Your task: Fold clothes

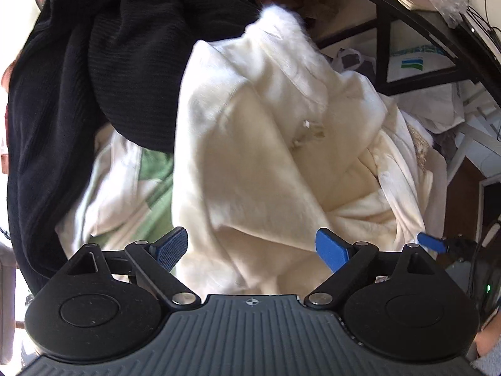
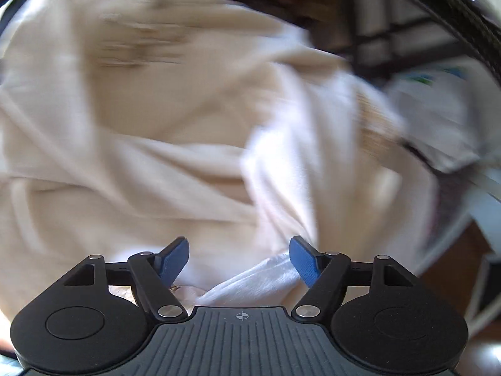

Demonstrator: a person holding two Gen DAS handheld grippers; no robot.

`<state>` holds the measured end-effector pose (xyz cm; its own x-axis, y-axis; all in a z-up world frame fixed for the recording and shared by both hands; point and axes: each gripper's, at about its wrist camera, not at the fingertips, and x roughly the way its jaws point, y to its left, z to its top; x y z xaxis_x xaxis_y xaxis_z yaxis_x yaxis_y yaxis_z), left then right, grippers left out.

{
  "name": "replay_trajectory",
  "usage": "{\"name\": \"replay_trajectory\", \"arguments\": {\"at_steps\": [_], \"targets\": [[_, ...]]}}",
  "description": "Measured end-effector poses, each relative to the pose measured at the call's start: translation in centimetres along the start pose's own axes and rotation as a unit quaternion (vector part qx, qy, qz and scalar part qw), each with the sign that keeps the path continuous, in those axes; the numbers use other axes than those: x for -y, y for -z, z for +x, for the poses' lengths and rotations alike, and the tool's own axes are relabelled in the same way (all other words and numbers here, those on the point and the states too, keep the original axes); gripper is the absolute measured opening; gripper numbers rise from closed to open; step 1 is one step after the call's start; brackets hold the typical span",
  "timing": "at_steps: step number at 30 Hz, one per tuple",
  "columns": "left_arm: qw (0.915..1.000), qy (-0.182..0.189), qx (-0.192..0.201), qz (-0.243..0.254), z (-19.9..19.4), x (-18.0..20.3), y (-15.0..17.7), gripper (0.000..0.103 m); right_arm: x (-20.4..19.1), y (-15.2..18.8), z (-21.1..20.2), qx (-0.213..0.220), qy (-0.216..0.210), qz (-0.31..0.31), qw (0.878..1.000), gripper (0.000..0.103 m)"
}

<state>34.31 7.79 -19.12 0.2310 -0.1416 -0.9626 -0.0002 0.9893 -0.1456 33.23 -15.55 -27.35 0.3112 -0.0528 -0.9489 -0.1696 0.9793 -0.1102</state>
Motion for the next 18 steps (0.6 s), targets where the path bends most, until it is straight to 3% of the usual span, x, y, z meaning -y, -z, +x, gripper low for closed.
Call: {"name": "replay_trajectory", "arguments": {"at_steps": [3, 7, 10, 13, 15, 16, 18], "targets": [[0.9997, 0.019, -0.018, -0.002, 1.6, 1.9, -0.4, 0.091, 2.4, 0.8, -0.2, -0.014, 0.056, 0.035, 0.998, 0.070], [0.9994, 0.021, -0.023, -0.014, 2.1, 2.0, -0.6, 0.091, -0.8, 1.1, -2.6, 0.055, 0.029, -0.104, 0.993, 0.078], [0.9993, 0.009, -0.016, -0.033, 1.3, 0.8, -1.0, 0.091, -5.2, 1.3, -3.0, 0.111, 0.010, -0.225, 0.968, 0.080], [0.9988, -0.002, -0.006, -0.049, 0.7, -0.2, -1.5, 0.091, -8.3, 0.8, -1.2, 0.116, 0.004, -0.294, 0.949, 0.078], [0.9984, -0.010, -0.001, -0.055, 0.4, -0.7, -1.6, 0.092, -8.5, 0.1, 0.7, 0.087, 0.003, -0.293, 0.952, 0.068], [0.9983, -0.013, 0.001, -0.057, 0.3, -0.9, -1.6, 0.092, -8.6, -0.2, 1.6, 0.072, 0.003, -0.293, 0.953, 0.049], [0.9980, -0.014, 0.002, -0.062, -0.1, -1.4, -1.7, 0.092, -7.2, -0.8, 2.3, 0.042, -0.023, -0.242, 0.969, 0.014]]}}
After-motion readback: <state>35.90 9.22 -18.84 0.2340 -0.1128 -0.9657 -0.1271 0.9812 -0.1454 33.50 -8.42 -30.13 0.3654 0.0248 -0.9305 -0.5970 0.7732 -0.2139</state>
